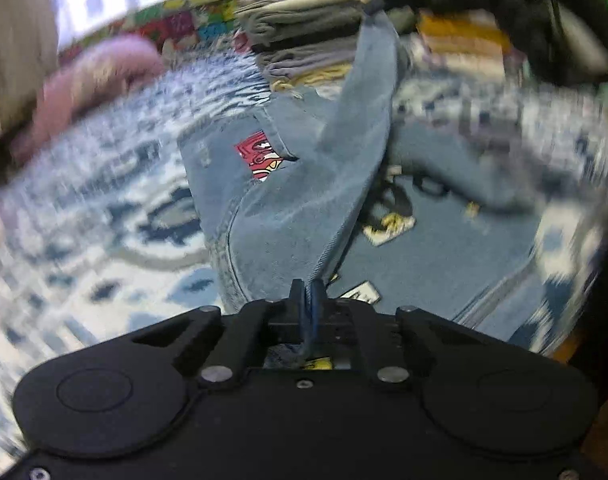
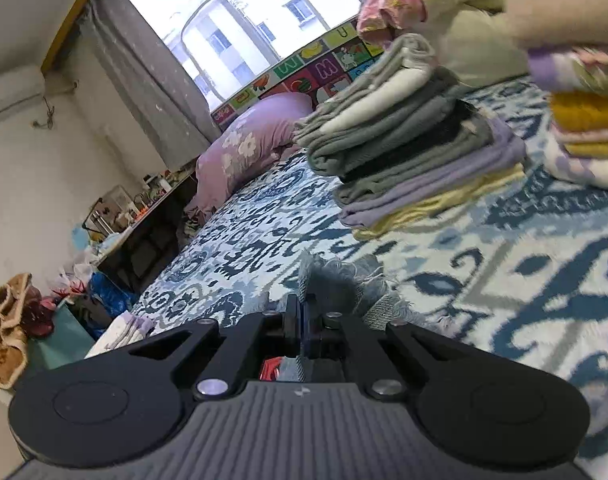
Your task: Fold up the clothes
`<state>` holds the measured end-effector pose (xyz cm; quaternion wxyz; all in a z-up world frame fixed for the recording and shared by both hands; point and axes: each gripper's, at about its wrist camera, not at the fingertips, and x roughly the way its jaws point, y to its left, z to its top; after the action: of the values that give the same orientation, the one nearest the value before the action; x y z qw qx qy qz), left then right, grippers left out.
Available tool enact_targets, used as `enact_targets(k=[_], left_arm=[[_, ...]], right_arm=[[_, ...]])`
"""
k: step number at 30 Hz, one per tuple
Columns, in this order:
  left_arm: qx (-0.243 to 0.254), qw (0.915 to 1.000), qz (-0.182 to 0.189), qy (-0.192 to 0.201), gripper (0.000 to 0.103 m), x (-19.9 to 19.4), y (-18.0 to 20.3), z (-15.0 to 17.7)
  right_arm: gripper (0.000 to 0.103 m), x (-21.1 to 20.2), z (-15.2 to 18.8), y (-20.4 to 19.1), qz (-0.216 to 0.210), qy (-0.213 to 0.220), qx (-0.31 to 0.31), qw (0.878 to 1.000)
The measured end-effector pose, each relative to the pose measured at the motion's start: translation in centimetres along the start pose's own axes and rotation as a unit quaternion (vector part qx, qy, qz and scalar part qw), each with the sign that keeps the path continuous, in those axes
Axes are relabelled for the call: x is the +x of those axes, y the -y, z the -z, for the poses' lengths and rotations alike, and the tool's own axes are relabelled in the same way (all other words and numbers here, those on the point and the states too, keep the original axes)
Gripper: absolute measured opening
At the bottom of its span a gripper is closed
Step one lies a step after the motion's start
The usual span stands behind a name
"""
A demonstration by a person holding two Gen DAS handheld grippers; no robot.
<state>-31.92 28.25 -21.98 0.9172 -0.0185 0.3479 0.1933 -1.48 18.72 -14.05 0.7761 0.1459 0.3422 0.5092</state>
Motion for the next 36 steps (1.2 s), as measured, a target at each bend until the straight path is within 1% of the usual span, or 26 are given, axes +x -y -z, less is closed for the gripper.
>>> enact_targets(k=[2, 5, 11, 17, 21, 23, 26, 27, 31, 36], left_arm=[[-0.048, 0.9984, 0.03, 0.001, 0.001, -0.2, -1.3, 0.0], [-0.092, 0.9943, 0.054, 0.0, 0.001, -0.2, -2.4, 0.2], [-0.152, 0.9844, 0.088, 0.009, 0.0, -0.7, -4.1, 0.7], [-0.206, 0.9722, 0.11, 0.016, 0.0, -0.9, -6.0, 1.0], [-0.248, 0.9597, 0.13, 0.027, 0.0, -1.1, -7.6, 1.4], [-0.274, 0.9511, 0.139, 0.03, 0.0, -1.1, -8.4, 1.7], [-0.305, 0.94, 0.15, 0.028, 0.0, -1.0, -9.5, 2.0], [-0.31, 0.938, 0.153, 0.026, 0.0, -0.9, -9.6, 2.1], [-0.309, 0.9383, 0.154, 0.012, 0.0, -0.5, -9.5, 2.1], [-0.31, 0.9378, 0.157, 0.005, 0.0, -0.5, -9.6, 2.3]], right_arm=[[0.003, 1.0, -0.6, -1.2, 0.007, -0.002, -0.019, 1.0], [0.003, 2.9, -1.6, -3.2, 0.016, -0.01, -0.048, 0.999], [0.003, 7.4, -2.3, -7.8, 0.031, -0.036, -0.118, 0.992], [0.003, 12.3, -1.7, -11.5, 0.041, -0.068, -0.175, 0.981], [0.003, 15.5, -1.0, -12.8, 0.049, -0.09, -0.197, 0.975], [0.003, 16.9, -0.6, -13.1, 0.053, -0.099, -0.202, 0.973], [0.003, 18.9, 0.0, -13.5, 0.057, -0.115, -0.214, 0.968], [0.003, 19.6, 0.3, -13.6, 0.058, -0.121, -0.218, 0.967], [0.003, 21.5, 1.2, -14.0, 0.057, -0.142, -0.232, 0.961], [0.003, 23.0, 2.1, -14.6, 0.049, -0.162, -0.247, 0.954]])
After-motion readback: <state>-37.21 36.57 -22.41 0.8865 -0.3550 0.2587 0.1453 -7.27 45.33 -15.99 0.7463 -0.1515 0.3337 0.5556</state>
